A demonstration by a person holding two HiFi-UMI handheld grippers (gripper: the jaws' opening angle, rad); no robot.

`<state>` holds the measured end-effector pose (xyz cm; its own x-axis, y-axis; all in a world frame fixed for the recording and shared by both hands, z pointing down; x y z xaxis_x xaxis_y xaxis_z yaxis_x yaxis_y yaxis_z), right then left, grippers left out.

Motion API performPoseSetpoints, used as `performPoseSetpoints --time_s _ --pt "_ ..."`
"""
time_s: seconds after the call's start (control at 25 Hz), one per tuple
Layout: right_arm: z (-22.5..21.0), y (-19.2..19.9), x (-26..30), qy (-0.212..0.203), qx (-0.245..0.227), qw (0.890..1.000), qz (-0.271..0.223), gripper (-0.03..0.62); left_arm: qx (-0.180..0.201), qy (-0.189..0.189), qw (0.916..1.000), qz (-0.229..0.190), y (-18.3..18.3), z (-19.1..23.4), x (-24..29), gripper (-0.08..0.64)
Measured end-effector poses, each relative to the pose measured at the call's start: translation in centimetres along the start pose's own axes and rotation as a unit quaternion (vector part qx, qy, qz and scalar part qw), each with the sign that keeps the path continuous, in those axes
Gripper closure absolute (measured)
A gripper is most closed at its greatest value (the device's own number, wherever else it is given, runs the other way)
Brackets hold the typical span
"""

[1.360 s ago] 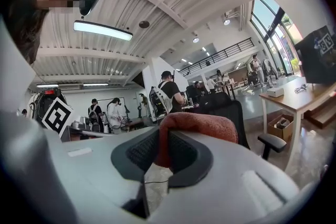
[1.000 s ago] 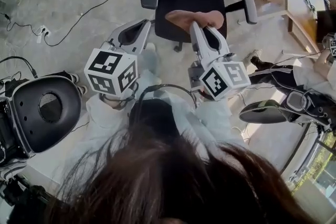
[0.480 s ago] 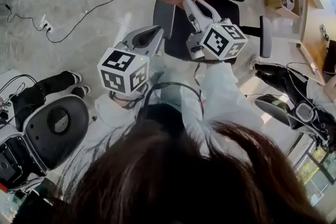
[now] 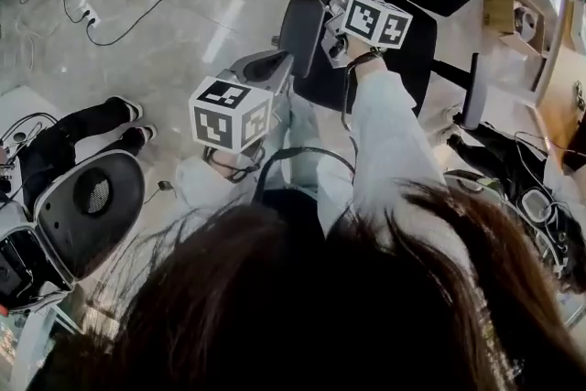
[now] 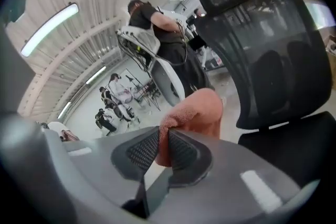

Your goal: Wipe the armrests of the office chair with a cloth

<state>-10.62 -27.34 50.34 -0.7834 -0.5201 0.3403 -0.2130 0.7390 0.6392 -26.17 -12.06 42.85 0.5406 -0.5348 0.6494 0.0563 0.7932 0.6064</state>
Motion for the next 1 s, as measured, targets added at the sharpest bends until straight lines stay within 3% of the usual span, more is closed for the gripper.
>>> performPoseSetpoints --time_s 0.12,0.24,0.52,1.0 --pt "-0.7 3.4 0.8 0.033 0.057 0.994 0.088 0.554 -0.01 -0.005 0.9999 0.002 0.4 0.5 0.5 0.558" --pt "-1.5 5.7 0.0 0.055 0.101 0.985 0.13 0.554 -0.009 -0.009 0.9999 0.0 0.2 -0.1 1.5 0.558" --pt "-0.2 7.7 -1.2 0.053 0.12 0.981 0.143 0.554 -0.006 -0.015 0.9997 -0.016 -0.2 0.1 1.0 0.558" --pt "3.5 14.2 -8.1 -0.003 0.134 0.972 0.192 0.554 -0.018 -0.046 0.9981 -0.035 -0.2 0.1 -0.2 0.558"
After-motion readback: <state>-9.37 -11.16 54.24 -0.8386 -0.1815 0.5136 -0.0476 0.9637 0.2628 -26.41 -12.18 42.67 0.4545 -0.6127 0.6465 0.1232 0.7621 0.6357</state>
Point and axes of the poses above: the fingertips, and each gripper's own axes: x forward along the fingers, z to its left, y out of its underside, the point moved 8 cm from there along -x, backward along the fingers, and after that the axes turned 8 degrees about -y, right-handed, at the moved point
